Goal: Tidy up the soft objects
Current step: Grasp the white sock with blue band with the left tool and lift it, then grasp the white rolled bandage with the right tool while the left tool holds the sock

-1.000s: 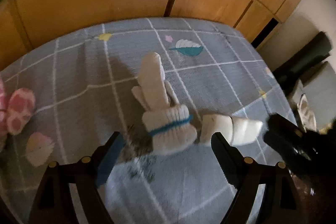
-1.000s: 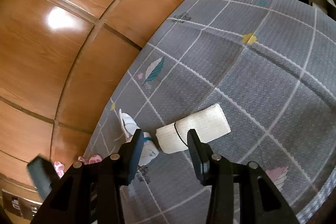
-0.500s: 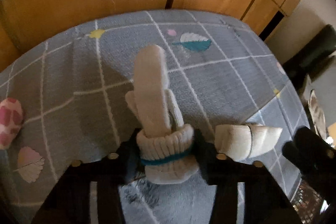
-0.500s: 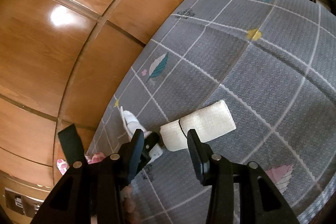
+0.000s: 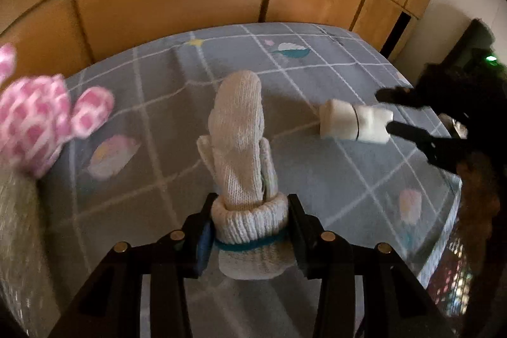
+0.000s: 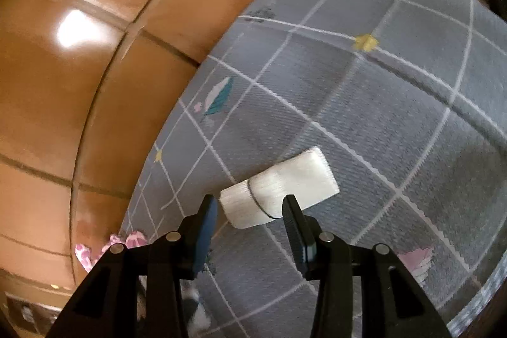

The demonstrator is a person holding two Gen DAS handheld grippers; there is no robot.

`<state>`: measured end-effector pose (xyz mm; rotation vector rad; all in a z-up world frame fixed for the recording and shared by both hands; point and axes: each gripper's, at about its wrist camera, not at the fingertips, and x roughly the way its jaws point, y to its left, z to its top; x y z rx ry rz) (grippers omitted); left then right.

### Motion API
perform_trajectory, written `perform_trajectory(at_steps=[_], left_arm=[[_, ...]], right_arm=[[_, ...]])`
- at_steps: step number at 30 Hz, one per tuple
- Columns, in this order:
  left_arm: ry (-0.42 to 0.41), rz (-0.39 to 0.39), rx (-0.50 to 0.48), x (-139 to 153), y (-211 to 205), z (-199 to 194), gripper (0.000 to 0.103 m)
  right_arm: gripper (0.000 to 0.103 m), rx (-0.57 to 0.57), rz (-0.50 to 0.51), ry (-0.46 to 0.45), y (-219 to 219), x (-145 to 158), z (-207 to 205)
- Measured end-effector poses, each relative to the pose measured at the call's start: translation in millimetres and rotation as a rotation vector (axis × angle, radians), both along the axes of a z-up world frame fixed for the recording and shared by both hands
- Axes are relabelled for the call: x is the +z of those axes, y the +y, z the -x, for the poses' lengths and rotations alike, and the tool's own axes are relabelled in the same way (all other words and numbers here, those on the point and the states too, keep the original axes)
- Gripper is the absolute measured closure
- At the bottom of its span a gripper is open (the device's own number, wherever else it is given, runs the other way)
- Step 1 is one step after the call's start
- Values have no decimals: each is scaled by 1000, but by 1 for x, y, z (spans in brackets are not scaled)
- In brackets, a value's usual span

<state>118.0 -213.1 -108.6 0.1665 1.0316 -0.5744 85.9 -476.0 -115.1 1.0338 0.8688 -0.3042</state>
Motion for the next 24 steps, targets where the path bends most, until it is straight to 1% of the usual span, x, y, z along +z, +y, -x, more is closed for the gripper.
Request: perform_trajectory(at_steps=[3, 4, 5, 6, 7, 8, 10, 12, 15, 17, 19, 22, 24], left_arm=[[-15, 4, 8, 3, 15, 17, 61], [-21, 6, 7, 4, 20, 22, 61], [-25, 11, 8, 6, 26, 28, 61], [-25, 16, 9, 7, 30, 32, 61], [-25, 22, 8, 8, 36, 36, 61], [-25, 25, 8, 10, 39, 39, 61], [-30, 31, 9, 12, 47, 43, 61], [-29, 41, 6, 13, 53, 47, 61], [-29, 53, 5, 15, 60, 49, 61], [-31, 59, 7, 15, 65, 52, 60], [-31, 64, 8, 15, 69, 55, 60], [-26, 70, 7, 15, 75, 58, 60], [-22, 73, 12, 14, 78, 59, 60]], right_arm=[[60, 6, -72, 2, -3, -10, -1], [57, 13, -92, 6, -2, -13, -2], [53, 23, -111, 11, 0, -16, -4], [43, 29, -132, 15, 1, -19, -5], [38, 33, -145, 21, 3, -21, -6], [37, 38, -148, 30, 5, -22, -8], [37, 41, -131, 53, 6, -23, -11], [37, 18, -84, 87, 3, -22, -16], [37, -25, -45, 106, -5, -19, -24], [37, -32, -13, 125, -9, -17, -33], [35, -29, 14, 146, -9, -17, -46], [35, 3, 60, 126, -4, -13, -65], [35, 54, 115, 109, 4, -7, -80]])
